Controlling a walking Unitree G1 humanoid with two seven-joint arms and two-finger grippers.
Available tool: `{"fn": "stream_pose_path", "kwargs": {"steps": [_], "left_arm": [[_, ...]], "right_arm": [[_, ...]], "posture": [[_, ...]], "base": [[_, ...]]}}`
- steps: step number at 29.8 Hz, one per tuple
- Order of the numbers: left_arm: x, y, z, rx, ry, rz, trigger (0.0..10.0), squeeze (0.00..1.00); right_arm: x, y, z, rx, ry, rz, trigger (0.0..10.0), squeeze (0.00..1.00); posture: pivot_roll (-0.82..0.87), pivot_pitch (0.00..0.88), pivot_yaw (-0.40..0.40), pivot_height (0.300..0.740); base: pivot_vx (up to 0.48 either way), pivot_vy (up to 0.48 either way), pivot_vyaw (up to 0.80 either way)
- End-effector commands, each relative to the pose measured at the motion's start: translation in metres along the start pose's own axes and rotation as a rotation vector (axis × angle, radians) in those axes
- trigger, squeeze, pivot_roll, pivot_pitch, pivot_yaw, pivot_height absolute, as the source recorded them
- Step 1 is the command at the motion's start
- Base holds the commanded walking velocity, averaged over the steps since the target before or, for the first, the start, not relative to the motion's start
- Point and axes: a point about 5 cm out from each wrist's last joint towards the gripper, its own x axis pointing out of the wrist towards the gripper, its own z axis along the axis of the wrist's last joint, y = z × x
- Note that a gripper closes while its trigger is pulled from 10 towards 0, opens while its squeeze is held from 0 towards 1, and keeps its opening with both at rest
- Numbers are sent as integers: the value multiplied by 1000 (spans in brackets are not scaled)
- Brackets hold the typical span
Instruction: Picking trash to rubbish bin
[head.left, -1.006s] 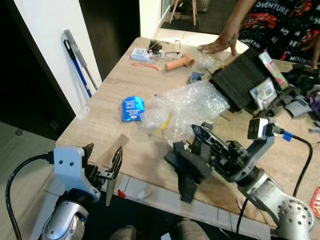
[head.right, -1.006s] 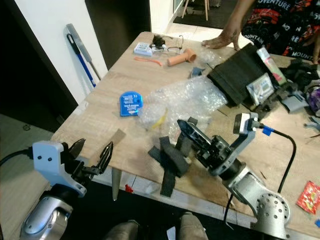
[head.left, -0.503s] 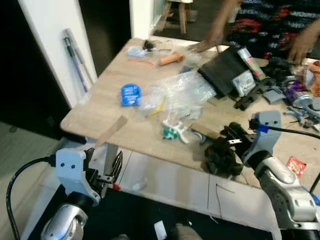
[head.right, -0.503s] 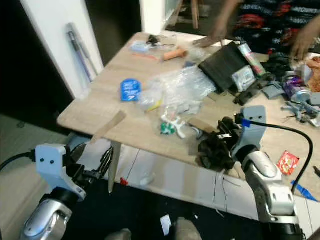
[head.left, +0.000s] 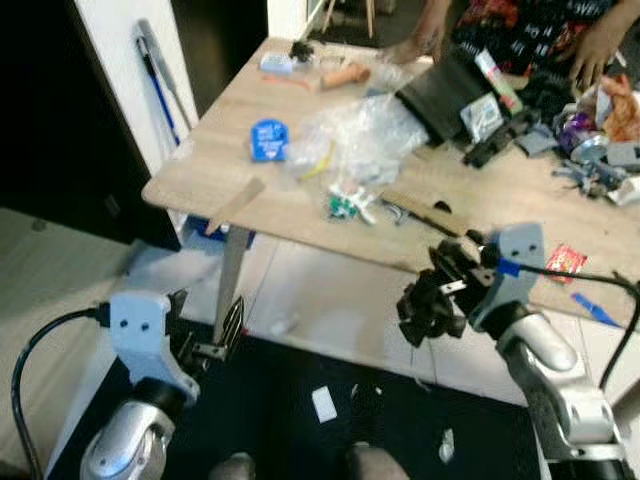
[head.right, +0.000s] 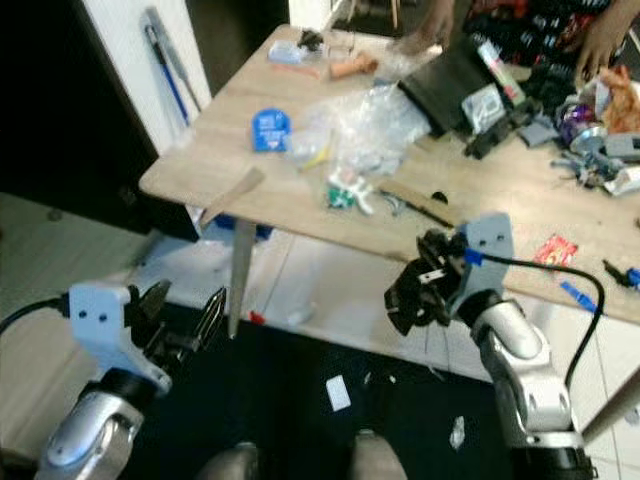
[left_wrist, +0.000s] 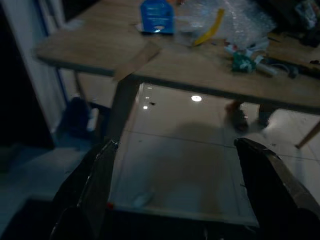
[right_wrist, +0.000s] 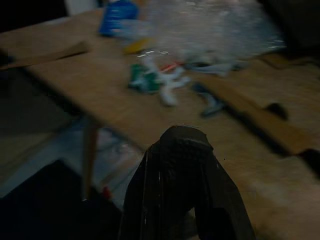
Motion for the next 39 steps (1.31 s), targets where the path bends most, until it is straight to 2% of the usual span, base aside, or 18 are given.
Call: {"fn": "stream_pose_path", "kwargs": {"steps": [1,5,8,11,17,24,39], "left_arm": [[-2,1,-3,8,22,1,10000,0],[-2,0,-3,7,20,3,10000,0],[-1,0,-3,6,20,2,10000,0],[-1,0,-3,-1,19,-3,10000,0],[-1,1,-2,-4,19,2,10000,0],[-1,3,-1,-13,4,17,10000,0],[-3,8,4,-35,-31,54,10000,0]], "right_arm": [[-2,-3,-6,-40,38,-7,10000,0],[-7,-18,-14,-192,113,-133,10000,0],[-8,-18,-15,-204,121,-156,10000,0],[-10,-16,-18,-271,156,-164,10000,0],[-15,-12,-23,-278,193,-161,10000,0],[-17,-12,-25,-280,182,-204,10000,0],[-7,-12,-19,-239,117,-228,10000,0]], "posture": [[-116,58,9,740],[-122,58,6,740],[-123,58,6,740],[-122,58,4,740],[-122,60,2,740],[-126,60,3,740],[-130,69,6,740]], "base": [[-326,0,0],[-325,0,0],[-325,0,0],[-202,0,-254],[0,0,-759],[0,0,-756],[0,0,-763]]}}
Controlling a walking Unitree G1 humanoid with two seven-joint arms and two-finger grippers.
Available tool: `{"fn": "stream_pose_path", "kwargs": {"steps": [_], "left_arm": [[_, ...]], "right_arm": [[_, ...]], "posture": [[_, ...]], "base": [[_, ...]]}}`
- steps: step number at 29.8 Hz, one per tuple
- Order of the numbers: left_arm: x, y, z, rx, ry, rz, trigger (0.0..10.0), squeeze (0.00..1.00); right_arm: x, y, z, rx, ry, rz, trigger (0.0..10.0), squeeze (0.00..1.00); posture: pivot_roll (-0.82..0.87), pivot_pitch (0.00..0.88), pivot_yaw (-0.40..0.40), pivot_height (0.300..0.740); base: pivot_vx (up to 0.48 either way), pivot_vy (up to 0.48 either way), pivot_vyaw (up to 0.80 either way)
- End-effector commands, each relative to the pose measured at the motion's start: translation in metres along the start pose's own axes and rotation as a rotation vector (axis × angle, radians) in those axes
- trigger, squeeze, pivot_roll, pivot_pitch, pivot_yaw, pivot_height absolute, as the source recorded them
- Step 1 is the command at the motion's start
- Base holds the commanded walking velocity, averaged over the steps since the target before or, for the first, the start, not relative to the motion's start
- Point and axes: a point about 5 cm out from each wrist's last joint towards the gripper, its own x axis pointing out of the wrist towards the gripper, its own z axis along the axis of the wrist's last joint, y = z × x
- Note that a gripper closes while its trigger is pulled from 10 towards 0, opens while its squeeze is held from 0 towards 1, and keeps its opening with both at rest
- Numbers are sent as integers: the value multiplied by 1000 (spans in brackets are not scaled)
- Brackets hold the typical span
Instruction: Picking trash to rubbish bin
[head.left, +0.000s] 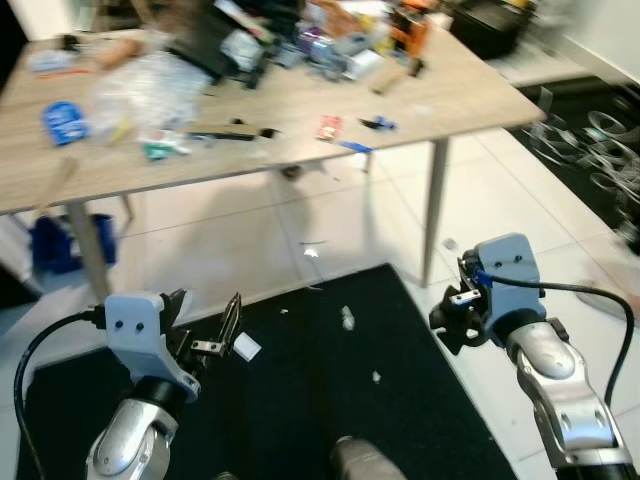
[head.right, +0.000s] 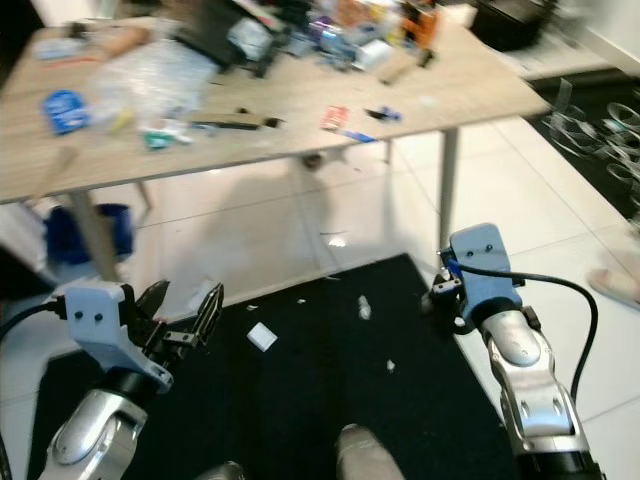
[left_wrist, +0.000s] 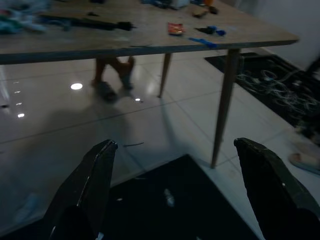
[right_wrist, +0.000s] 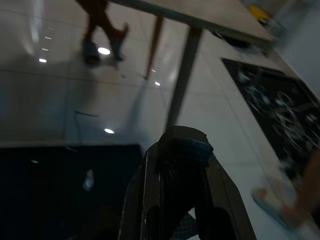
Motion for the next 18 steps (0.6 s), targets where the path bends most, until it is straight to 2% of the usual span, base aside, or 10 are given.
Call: {"fn": "stream_pose_path", "kwargs": {"steps": [1,18], "left_arm": [[-2,1,0,-1,-2,14,10000,0],[-4,3,2,-10,-5,20,10000,0]], "right_arm": [[-1,0,0,11,-5,-4,10000,0],[-1,0,1,45,-17,-2,10000,0]], "posture": [[-130,69,6,740],[-131,89,10,740]], "base": [[0,0,-769],[0,0,-778]]}}
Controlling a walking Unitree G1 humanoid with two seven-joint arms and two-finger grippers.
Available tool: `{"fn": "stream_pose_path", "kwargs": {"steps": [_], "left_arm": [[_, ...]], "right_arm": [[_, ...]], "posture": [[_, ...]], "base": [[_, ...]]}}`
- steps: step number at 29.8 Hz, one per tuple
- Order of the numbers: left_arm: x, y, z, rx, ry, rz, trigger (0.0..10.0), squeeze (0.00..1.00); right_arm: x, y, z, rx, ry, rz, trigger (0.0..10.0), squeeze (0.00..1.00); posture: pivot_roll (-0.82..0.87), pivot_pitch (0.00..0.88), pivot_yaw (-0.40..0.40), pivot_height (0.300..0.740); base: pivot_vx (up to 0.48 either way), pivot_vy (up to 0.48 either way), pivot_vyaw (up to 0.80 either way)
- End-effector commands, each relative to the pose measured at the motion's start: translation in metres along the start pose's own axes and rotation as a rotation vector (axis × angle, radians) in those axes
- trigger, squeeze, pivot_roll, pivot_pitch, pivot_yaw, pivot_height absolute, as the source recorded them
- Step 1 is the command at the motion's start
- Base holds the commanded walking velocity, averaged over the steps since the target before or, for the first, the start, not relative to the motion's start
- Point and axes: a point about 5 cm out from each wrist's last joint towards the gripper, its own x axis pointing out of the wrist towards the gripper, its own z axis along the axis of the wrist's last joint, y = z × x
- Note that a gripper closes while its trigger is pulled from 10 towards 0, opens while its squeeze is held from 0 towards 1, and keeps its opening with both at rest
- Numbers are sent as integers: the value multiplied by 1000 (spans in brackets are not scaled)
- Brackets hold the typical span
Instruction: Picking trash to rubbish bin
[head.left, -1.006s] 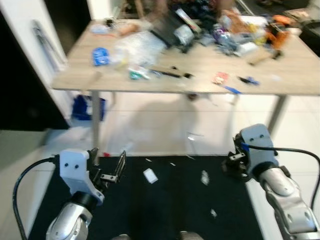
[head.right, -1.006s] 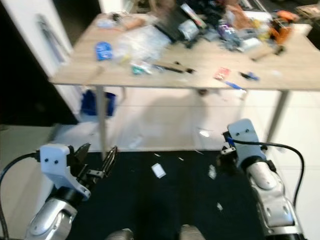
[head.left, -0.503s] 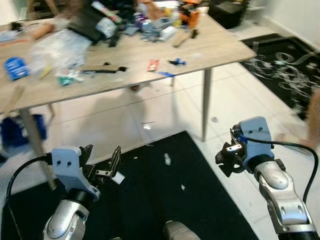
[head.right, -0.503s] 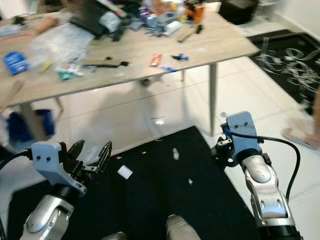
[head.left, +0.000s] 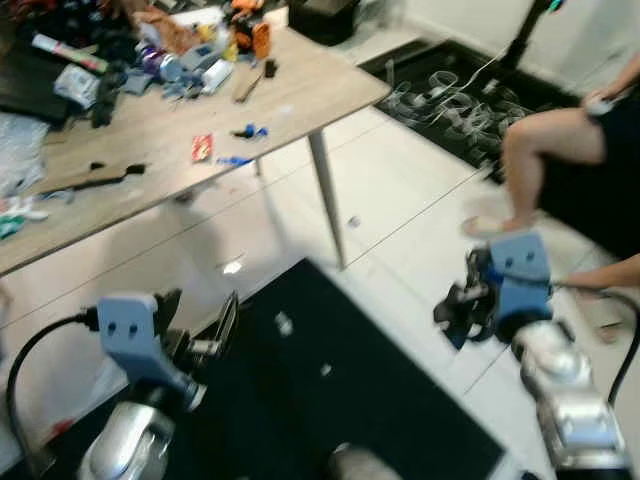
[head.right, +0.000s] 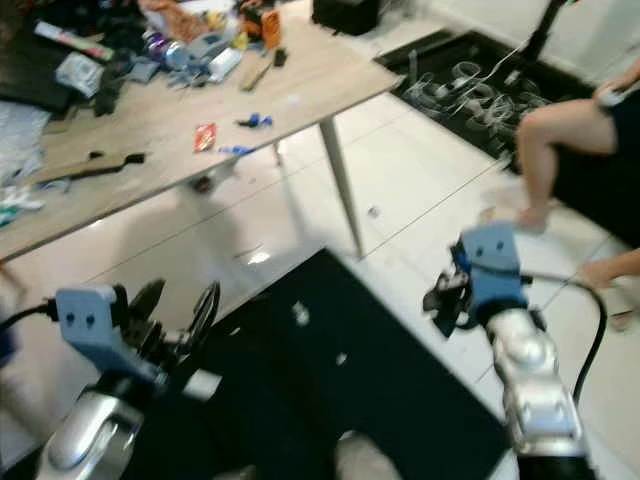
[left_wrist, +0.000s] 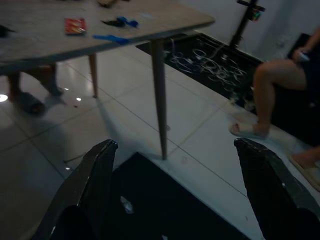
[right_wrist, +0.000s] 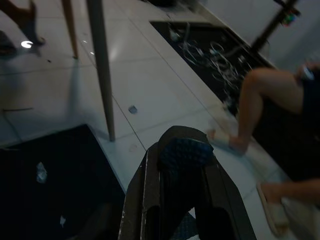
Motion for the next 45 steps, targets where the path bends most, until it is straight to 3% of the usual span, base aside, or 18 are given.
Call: {"fn": "stream_pose_path", "kwargs": {"steps": [1,45], "left_arm": [[-2,0,-1,-14,7,2,10000,0],[-3,-1,0,-21,12,-1,10000,0]], "right_arm": [[-2,1,-1,8,2,8,10000,0],[-3,0,-1,7,3,17,10000,0]], "posture": [[-131,91,11,740],[-130,96,9,740]], "base": [[0,0,-781],[0,0,-782]]}}
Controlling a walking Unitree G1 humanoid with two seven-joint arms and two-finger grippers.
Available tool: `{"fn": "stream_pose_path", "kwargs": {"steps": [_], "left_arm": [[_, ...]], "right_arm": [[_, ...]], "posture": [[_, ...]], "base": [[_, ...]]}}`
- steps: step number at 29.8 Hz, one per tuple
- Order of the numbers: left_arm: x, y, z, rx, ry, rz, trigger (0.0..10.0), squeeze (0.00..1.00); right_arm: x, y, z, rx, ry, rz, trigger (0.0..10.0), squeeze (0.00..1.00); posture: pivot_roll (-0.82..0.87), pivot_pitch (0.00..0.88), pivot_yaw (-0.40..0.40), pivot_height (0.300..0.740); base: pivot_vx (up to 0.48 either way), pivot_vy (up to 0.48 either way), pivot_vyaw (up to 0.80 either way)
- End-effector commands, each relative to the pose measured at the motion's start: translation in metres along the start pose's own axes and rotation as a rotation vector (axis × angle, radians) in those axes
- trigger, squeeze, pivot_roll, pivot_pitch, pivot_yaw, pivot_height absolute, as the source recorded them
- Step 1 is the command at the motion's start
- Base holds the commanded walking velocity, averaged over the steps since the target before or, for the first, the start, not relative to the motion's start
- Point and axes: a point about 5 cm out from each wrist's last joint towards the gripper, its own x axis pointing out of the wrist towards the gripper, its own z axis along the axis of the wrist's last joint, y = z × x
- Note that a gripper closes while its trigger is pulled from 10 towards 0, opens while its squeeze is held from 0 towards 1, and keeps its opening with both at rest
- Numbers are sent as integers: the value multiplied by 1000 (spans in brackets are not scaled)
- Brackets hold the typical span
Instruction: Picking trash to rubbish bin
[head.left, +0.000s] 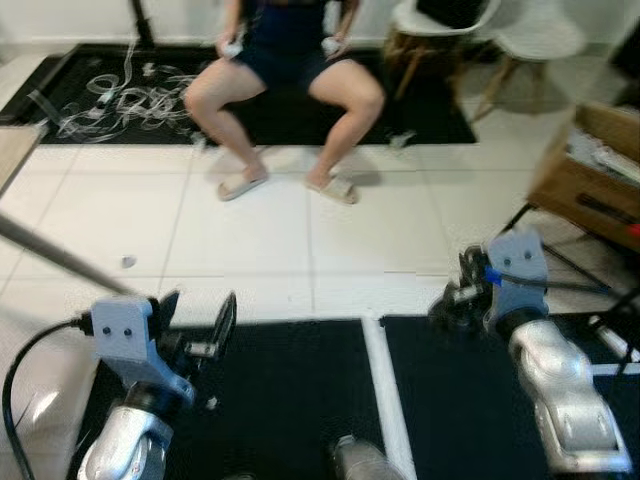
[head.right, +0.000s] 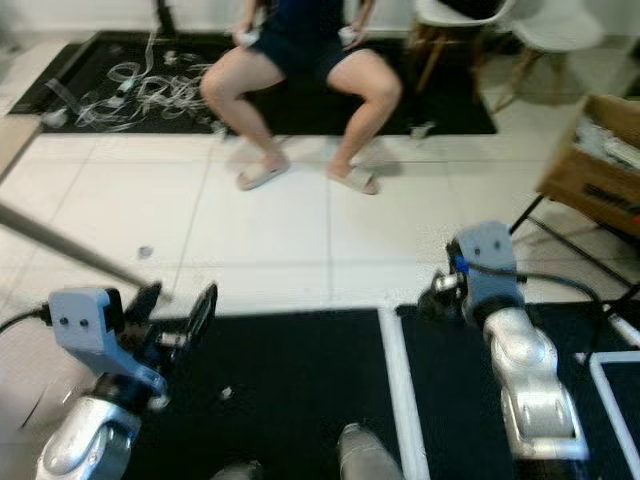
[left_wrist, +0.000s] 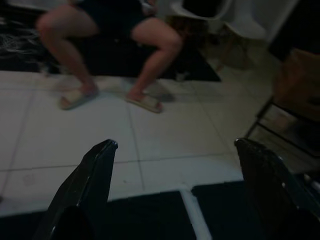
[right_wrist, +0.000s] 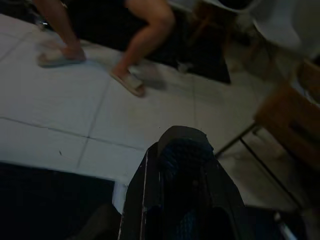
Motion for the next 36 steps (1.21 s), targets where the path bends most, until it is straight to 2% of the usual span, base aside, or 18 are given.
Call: {"fn": "stream_pose_path", "kwargs": {"steps": [1,36], "left_arm": [[-1,0,-1,-1,10,0,10000,0],[0,0,-2,6,20,-6,10000,0]], "right_arm": [[-1,-1,-2,1,11,-4,10000,0],[-1,-1,-3,1,10,1,10000,0]], "posture": [[-130,96,9,740],[-131,87,7,740]], "base": [[0,0,-781],[0,0,-783]]}}
